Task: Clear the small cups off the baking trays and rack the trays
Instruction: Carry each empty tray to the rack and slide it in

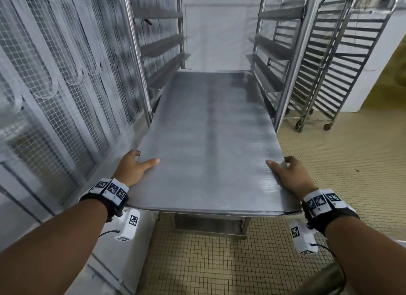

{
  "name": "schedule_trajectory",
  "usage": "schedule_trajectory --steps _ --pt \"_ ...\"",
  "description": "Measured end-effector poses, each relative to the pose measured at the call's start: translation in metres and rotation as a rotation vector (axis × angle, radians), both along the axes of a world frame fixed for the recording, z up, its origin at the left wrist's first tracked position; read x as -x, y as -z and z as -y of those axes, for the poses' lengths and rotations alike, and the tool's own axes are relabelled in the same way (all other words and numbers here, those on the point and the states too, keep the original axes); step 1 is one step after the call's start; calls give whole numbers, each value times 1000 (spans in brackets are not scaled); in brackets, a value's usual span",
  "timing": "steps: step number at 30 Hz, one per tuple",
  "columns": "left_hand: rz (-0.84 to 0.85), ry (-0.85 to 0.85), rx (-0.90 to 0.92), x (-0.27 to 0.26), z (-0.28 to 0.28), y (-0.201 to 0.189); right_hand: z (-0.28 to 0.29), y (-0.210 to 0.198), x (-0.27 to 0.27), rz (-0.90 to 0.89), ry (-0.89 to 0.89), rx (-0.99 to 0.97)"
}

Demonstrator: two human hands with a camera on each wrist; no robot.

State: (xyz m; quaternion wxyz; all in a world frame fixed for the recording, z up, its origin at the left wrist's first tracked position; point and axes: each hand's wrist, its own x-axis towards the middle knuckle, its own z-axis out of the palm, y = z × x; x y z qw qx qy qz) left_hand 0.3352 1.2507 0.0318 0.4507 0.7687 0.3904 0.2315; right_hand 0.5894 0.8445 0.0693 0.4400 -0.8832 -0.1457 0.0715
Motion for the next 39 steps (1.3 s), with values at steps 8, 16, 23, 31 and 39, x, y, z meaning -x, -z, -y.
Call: schedule_trajectory --steps 8,16,23,31,39 --pt "13 101 -21 -58 -47 -36 -45 -28 -48 29 -19 57" --pt "-98 160 -52 -75 -64 -54 -53 -40 -64 19 -30 104" --pt "-192 299 -153 -49 -40 -81 -37 -51 -59 -13 -129 186" --pt "-309 427 -539 -19 41 -108 -30 -87 -2 338 -344 341" --pt "-383 628 -615 -9 95 -96 -67 -54 73 602 -687 483"
